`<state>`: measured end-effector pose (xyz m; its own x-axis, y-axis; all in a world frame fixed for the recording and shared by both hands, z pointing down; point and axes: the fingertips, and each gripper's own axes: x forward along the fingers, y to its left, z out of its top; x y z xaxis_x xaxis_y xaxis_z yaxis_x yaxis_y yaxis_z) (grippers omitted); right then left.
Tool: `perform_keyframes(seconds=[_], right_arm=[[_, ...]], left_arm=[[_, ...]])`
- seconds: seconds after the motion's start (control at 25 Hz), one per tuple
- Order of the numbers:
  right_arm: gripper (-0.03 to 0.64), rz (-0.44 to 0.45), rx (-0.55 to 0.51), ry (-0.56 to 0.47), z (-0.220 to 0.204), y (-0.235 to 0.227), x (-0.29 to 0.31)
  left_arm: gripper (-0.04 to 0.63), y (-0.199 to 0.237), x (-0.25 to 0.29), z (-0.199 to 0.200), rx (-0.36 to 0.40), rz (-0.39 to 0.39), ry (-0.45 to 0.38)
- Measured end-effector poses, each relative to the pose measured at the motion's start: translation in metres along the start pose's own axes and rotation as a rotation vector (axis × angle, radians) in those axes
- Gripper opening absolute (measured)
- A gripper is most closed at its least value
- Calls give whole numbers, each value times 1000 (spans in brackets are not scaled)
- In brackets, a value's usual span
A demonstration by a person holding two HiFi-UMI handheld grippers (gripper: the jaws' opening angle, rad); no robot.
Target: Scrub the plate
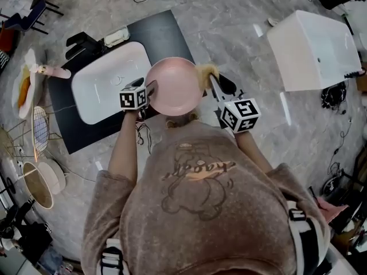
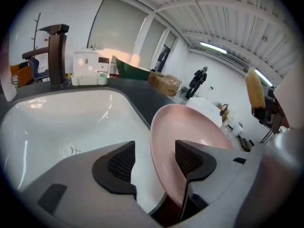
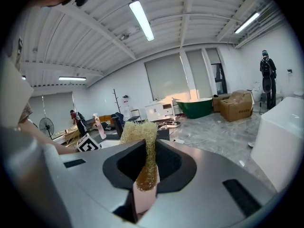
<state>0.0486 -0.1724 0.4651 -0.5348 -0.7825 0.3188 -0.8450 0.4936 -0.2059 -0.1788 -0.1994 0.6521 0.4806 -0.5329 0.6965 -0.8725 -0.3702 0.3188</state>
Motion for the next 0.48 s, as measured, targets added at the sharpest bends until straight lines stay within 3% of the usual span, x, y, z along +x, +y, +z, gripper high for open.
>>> perform_keyframes(seconds=[0.2,0.36,0.48], right_arm=[[49,-41,13,2,0,-11,-5],[49,-56,23,5,-2,-13,-6],[49,-58,25,5,-2,-11,-6]], left_arm=[[266,-5,9,-5,-13,-54,40],[208,-11,10,-6,-39,-104,44],[156,-13,10,-6,-30,-98,51]])
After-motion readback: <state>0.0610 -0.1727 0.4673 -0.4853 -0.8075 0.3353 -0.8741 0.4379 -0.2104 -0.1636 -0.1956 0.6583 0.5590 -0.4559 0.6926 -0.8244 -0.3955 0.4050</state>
